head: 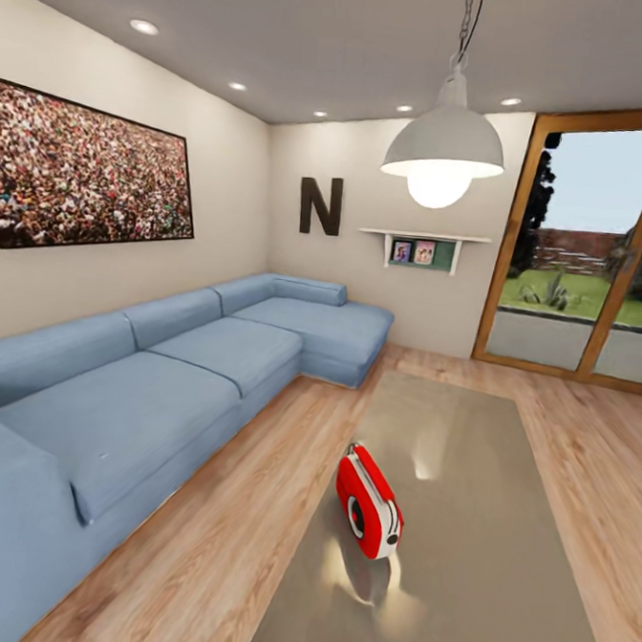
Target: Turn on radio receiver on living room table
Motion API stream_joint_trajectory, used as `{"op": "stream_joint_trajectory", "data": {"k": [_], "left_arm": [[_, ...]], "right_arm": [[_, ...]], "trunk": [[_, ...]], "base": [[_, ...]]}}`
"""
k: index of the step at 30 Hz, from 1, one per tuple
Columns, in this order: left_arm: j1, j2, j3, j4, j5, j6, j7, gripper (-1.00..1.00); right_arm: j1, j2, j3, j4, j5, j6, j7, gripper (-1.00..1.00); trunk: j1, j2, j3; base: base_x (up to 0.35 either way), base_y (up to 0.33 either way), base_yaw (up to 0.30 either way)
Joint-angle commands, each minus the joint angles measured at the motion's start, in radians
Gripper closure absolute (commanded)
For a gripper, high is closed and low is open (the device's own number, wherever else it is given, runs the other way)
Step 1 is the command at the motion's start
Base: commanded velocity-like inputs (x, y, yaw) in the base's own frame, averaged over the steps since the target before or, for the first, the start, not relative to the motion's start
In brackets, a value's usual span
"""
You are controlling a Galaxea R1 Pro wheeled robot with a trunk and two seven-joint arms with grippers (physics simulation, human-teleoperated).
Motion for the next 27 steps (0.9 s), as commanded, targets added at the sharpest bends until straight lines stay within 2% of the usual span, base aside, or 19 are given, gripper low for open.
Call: {"op": "stream_joint_trajectory", "data": {"k": [1,27], "left_arm": [[0.000,0.000,0.000,0.000,0.000,0.000,0.000,-1.00],[0.000,0.000,0.000,0.000,0.000,0.000,0.000,-1.00]], "right_arm": [[0.000,0.000,0.000,0.000,0.000,0.000,0.000,-1.00],[0.000,0.000,0.000,0.000,0.000,0.000,0.000,-1.00]], "trunk": [[0.000,0.000,0.000],[0.000,0.000,0.000]], "base": [[0.000,0.000,-0.297],[0.000,0.000,-0.297]]}}
